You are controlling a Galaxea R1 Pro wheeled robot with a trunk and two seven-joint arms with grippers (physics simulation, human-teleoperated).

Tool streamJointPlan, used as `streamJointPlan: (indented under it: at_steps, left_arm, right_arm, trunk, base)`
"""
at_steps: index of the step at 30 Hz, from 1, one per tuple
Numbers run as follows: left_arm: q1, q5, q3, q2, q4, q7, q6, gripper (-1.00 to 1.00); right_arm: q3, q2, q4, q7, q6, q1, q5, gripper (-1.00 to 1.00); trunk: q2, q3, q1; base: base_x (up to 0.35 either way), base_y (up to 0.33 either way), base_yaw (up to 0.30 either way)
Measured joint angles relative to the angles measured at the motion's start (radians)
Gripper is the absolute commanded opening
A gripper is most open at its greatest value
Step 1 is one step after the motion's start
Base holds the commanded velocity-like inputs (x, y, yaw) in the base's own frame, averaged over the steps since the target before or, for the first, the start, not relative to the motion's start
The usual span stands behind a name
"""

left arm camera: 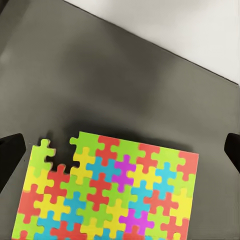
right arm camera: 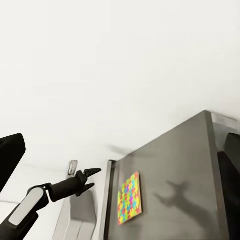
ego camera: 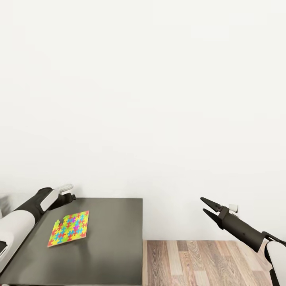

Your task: Put all the toys in the child's room - the three board games (two on the bed and one on the table), the two jigsaw puzzles on the table, and the tennis ball on the table - inside the toy box on the table in the child's room.

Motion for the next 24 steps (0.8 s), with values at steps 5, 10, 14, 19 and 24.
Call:
streamJointPlan:
  at_steps: [5, 10, 14, 19, 24]
  left_arm:
    - [0.006, 0.000, 0.000, 0.003, 0.000, -0.061, 0.000, 1.00]
    - [0.007, 0.005, -0.002, 0.062, -0.001, -0.168, 0.001, 1.00]
    - [0.008, 0.016, -0.003, 0.092, -0.001, -0.231, 0.003, 1.00]
    - [0.009, 0.017, -0.003, 0.106, 0.012, -0.252, 0.002, 1.00]
    - [0.027, 0.020, 0.001, 0.122, 0.048, -0.266, -0.016, 1.00]
  right_arm:
    - [0.000, 0.000, 0.000, 0.000, 0.001, 0.000, 0.000, 1.00]
    - [-0.001, 0.000, 0.000, 0.000, 0.001, 0.000, 0.000, 1.00]
    - [-0.001, 0.000, 0.000, 0.000, 0.000, 0.000, 0.000, 1.00]
    - [0.001, 0.001, 0.000, -0.001, -0.001, 0.000, 0.001, 1.00]
    - [-0.001, 0.000, 0.000, -0.001, -0.001, 0.001, 0.001, 1.00]
  trunk:
    - [0.000, -0.008, 0.000]
    - [0.000, -0.016, 0.000]
    - [0.000, -0.023, 0.000]
    - [0.000, -0.031, 0.000]
    - [0.000, -0.040, 0.000]
  base:
    - [0.000, 0.000, 0.000]
    - [0.000, 0.000, 0.000]
    - [0.000, 0.000, 0.000]
    - [0.000, 0.000, 0.000]
    - [0.000, 0.000, 0.000]
